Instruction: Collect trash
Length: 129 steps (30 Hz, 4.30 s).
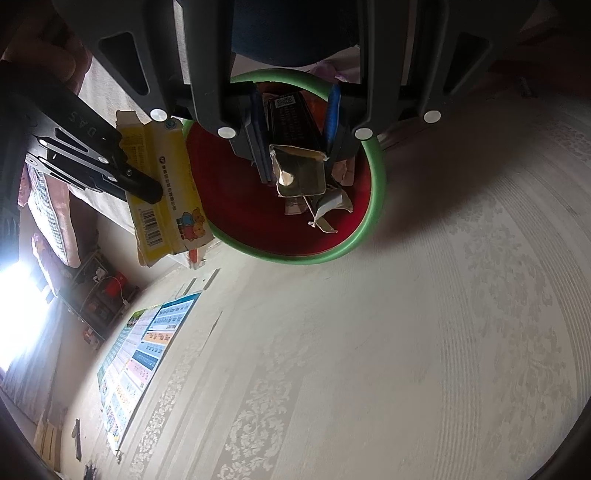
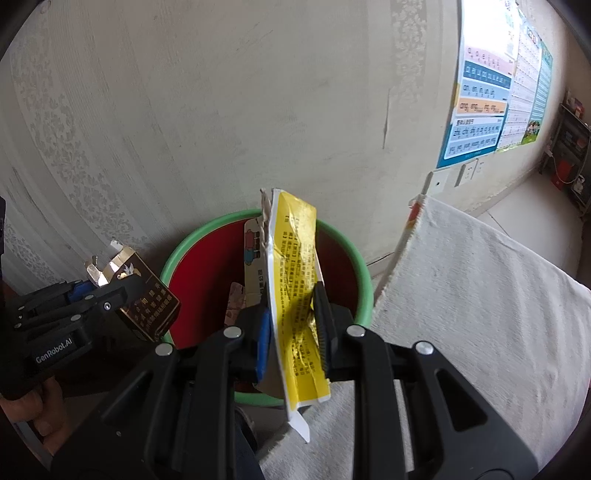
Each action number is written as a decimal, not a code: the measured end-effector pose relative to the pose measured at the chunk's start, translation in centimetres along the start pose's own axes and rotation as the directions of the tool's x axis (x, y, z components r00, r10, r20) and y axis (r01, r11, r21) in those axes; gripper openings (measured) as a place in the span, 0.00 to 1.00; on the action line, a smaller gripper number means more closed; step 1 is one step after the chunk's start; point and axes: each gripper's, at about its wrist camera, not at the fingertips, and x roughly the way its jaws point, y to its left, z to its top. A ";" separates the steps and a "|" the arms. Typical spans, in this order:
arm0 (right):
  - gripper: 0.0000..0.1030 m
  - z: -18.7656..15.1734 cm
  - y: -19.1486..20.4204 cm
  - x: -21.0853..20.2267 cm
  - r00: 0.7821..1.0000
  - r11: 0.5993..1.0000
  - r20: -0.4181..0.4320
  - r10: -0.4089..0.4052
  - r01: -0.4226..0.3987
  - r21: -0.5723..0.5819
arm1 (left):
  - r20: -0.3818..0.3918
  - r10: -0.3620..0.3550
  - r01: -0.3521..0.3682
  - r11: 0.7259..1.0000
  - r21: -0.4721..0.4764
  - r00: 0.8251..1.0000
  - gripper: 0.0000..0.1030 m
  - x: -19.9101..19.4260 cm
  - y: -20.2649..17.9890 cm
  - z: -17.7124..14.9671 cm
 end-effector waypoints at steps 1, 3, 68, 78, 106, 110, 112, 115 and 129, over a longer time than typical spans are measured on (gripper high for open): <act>0.20 0.1 0.2 0.2 1.000 1.000 -0.002 0.002 -0.002 -0.002 | -0.001 -0.006 0.006 1.000 -0.005 1.000 0.23 0.2 0.3 0.0; 0.20 0.3 0.4 0.8 1.000 1.000 -0.006 0.006 -0.006 -0.005 | -0.006 -0.022 0.021 1.000 -0.016 1.000 0.23 0.6 0.6 0.1; 0.72 1.3 -0.1 10.1 0.984 0.999 -0.176 0.012 -0.018 -0.036 | -0.082 -0.046 0.046 0.999 0.003 0.996 0.84 9.3 0.6 2.9; 0.95 -0.2 -2.1 3.3 0.995 0.998 -0.079 -0.054 0.052 -0.025 | 0.032 -0.038 0.038 0.999 0.007 0.999 0.92 4.0 -1.8 2.8; 0.95 -18.5 -19.7 -18.2 0.859 0.812 0.060 -0.509 0.456 0.363 | 0.042 -0.284 0.239 0.871 0.430 0.958 0.92 -1.6 -25.1 -11.0; 0.95 -19.8 -19.9 -18.5 0.842 0.796 0.062 -0.536 0.478 0.371 | 0.047 -0.283 0.231 0.857 0.461 0.958 0.92 -1.7 -25.9 -12.0; 0.95 -20.4 -20.0 -18.3 0.844 0.793 0.053 -0.533 0.476 0.381 | 0.050 -0.284 0.232 0.860 0.454 0.957 0.92 -1.6 -25.8 -12.2; 0.95 -20.6 -19.7 -18.3 0.841 0.792 0.063 -0.537 0.478 0.380 | 0.049 -0.280 0.230 0.865 0.445 0.959 0.92 -1.4 -25.8 -12.3; 0.95 -20.8 -19.3 -18.8 0.826 0.782 0.081 -0.558 0.490 0.385 | 0.044 -0.271 0.226 0.873 0.432 0.962 0.92 -0.6 -25.8 -12.3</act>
